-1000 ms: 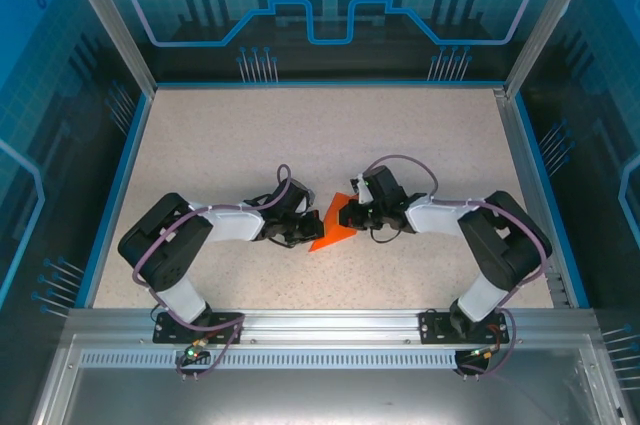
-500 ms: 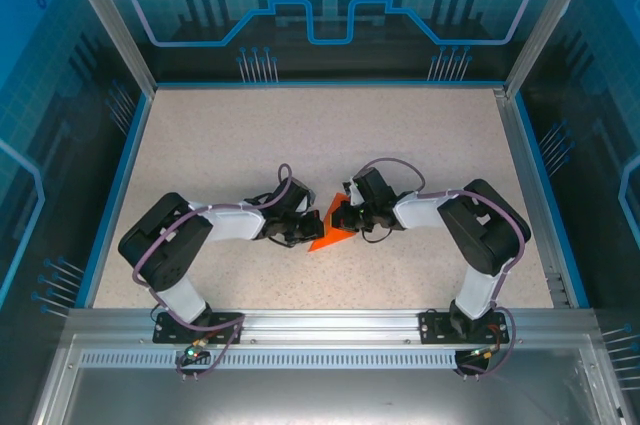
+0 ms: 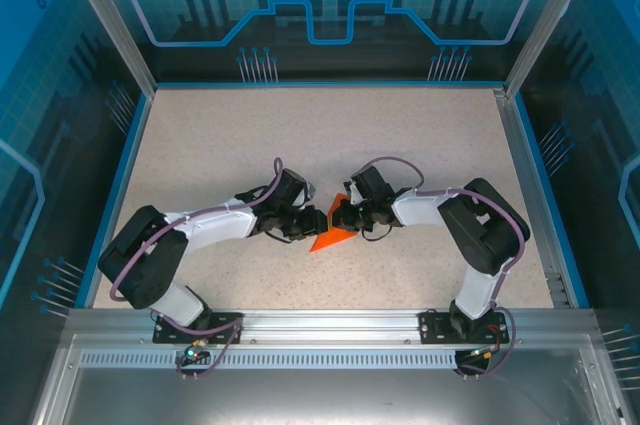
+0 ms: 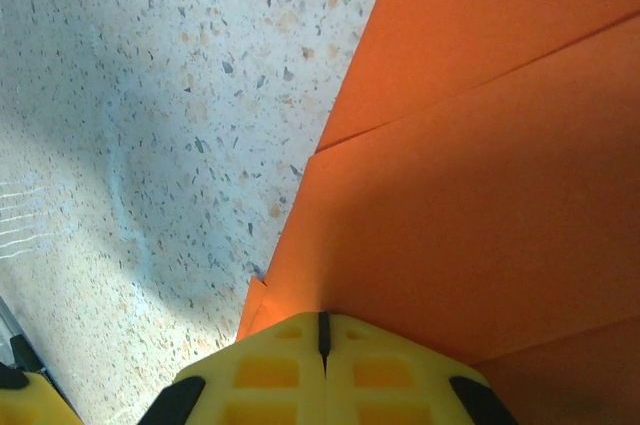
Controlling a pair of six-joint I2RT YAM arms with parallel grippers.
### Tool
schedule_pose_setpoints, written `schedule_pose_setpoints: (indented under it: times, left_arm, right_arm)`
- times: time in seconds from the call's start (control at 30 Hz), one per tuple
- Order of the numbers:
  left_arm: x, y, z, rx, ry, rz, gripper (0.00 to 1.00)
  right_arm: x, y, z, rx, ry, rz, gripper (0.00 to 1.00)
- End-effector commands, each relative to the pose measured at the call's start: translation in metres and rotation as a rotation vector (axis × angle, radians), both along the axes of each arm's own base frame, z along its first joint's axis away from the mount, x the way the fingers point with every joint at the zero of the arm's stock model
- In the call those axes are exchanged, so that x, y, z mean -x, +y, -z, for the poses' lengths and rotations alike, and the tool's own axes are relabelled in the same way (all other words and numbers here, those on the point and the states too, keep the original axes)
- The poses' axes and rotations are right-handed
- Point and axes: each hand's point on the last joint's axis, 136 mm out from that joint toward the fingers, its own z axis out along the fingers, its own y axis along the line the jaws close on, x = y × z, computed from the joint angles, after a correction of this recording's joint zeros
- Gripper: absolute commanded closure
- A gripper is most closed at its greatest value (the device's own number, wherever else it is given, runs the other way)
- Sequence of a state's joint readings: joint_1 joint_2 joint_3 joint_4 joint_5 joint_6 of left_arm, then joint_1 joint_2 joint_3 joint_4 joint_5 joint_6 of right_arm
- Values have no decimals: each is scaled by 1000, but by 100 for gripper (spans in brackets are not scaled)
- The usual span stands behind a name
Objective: Fold a paper plane with a square sheet of paper (pick it up from the middle)
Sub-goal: Fourth fold the wing at the center of the table.
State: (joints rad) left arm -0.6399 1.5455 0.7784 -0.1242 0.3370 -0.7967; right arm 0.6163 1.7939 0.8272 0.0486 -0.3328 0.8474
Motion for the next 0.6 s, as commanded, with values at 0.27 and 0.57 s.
schedule_pose_setpoints:
  times: [0.27,0.57]
  left_arm:
    - [17,-12,24,40,133,19,87]
    - [14,-2,42,-42,141,-6,91]
  right_arm:
    - [26,-35,51,185,165,58,100]
    - [28,-39,53,202,173,61,100]
